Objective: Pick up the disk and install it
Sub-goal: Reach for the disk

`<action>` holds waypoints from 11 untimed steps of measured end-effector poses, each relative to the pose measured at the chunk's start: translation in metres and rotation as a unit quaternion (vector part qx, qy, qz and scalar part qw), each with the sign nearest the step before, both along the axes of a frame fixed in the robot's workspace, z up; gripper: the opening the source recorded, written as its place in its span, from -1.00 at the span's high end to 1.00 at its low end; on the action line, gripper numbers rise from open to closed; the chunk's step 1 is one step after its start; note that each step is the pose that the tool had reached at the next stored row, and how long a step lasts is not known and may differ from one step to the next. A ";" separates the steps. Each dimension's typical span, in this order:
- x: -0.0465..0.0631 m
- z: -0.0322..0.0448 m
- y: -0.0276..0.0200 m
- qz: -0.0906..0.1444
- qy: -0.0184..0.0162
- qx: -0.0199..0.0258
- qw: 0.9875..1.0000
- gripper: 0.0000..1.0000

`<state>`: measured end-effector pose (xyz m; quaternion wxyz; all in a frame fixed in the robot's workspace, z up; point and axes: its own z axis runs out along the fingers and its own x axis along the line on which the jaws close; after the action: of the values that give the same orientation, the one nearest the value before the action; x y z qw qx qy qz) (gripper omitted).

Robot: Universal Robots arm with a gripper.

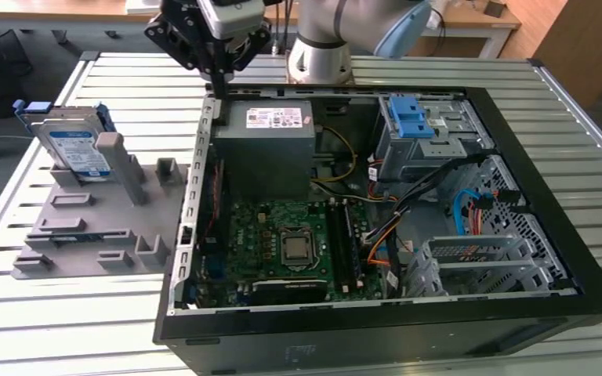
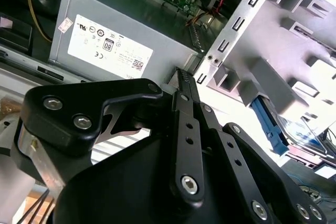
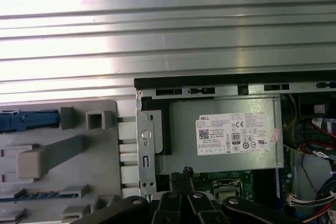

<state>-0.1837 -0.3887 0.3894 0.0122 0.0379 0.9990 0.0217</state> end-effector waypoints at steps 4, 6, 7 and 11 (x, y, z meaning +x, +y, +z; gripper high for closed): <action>-0.003 -0.0002 0.0009 0.000 0.000 0.000 1.000 0.79; -0.004 -0.0004 0.0013 0.000 0.000 0.000 1.000 0.79; -0.005 -0.0004 0.0015 0.000 0.000 0.000 1.000 0.79; -0.008 -0.0007 0.0021 0.000 0.000 0.000 1.000 0.79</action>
<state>-0.1915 -0.3865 0.3887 0.0122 0.0379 0.9990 0.0217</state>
